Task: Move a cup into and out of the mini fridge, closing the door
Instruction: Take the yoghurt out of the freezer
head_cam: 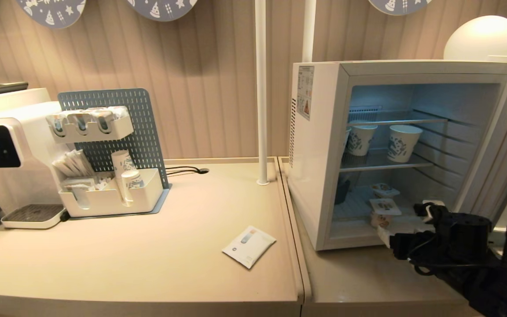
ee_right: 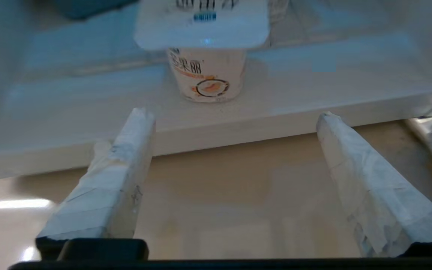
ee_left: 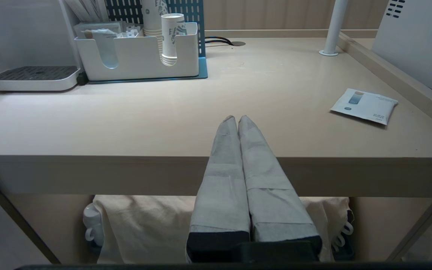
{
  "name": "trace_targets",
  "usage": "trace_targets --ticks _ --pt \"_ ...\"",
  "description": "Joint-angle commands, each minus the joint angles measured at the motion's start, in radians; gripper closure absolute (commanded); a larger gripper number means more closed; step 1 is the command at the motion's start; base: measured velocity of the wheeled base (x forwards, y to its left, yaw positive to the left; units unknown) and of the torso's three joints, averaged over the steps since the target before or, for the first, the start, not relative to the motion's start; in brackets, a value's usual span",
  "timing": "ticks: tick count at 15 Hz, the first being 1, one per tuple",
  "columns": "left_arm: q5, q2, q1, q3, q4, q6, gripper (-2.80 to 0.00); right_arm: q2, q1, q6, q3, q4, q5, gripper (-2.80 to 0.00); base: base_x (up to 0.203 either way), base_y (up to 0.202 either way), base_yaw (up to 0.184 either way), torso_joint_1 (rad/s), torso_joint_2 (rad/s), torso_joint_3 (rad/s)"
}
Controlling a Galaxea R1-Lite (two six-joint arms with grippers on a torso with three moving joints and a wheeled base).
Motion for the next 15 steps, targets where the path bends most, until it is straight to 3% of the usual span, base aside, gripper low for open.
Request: trace_targets --ticks 1,6,10,14,15 --pt "0.0 0.001 0.001 0.002 0.0 0.0 0.0 0.123 0.017 0.004 -0.04 -0.055 -0.02 -2.8 0.0 0.0 0.0 0.0 0.0 0.0" --pt "0.0 0.001 0.001 0.002 0.0 -0.002 0.0 0.133 0.016 -0.003 -0.168 -0.023 -0.021 -2.8 0.0 0.0 0.0 0.0 0.0 0.0" --pt "0.001 0.001 0.001 0.002 0.0 -0.005 0.0 0.104 -0.004 -0.003 -0.271 0.119 -0.012 -2.8 0.0 0.0 0.0 0.0 0.0 0.0" --pt "0.0 0.001 0.001 0.002 0.0 -0.005 0.0 0.113 -0.008 -0.006 -0.294 0.142 -0.01 -2.8 0.0 0.0 0.0 0.0 0.0 0.0" --pt "0.001 0.001 0.001 0.002 0.0 -0.005 0.0 0.117 -0.008 -0.004 -0.298 0.146 -0.009 0.0 0.0 0.0 0.0 0.0 0.0 0.0"
